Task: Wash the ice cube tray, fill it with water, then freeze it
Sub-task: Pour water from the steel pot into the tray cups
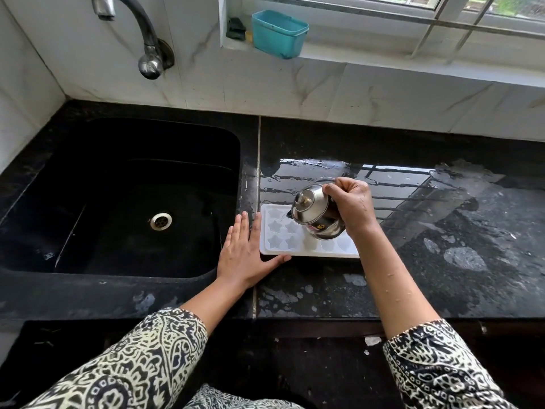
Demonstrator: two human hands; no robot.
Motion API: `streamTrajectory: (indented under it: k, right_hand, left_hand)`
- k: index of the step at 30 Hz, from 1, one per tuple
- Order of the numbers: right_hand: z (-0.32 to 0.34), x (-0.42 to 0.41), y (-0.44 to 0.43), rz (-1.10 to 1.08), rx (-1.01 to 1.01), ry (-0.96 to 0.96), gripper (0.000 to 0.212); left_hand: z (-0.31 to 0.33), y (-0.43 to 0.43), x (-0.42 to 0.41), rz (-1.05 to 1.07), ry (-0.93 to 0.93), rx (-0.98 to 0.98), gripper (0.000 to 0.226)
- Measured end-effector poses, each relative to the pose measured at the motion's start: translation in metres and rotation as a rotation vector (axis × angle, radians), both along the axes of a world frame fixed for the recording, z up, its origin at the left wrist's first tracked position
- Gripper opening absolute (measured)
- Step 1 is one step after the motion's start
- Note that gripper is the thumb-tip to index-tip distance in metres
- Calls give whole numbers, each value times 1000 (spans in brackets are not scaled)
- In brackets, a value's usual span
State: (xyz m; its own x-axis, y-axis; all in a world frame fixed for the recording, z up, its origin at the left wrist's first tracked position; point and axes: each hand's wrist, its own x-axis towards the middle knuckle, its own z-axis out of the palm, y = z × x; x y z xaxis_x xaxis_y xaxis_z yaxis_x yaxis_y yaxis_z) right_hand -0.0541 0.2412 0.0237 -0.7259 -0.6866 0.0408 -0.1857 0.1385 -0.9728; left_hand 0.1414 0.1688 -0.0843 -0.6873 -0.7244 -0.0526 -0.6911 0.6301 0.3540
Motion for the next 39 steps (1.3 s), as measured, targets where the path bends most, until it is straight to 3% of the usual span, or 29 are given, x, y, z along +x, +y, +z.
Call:
streamTrajectory:
  k: [8, 19, 39]
  right_hand:
    - [2, 1, 0, -3, -16, -22, 42]
    - [7, -7, 9, -128, -295, -500, 33]
    - [5, -11, 26, -93, -96, -145, 41]
  left_hand:
    - [-1, -1, 0, 0, 1, 2, 118]
    - [0, 0, 0, 1, -5, -4, 119]
    - [-1, 1, 0, 3, 14, 11, 117]
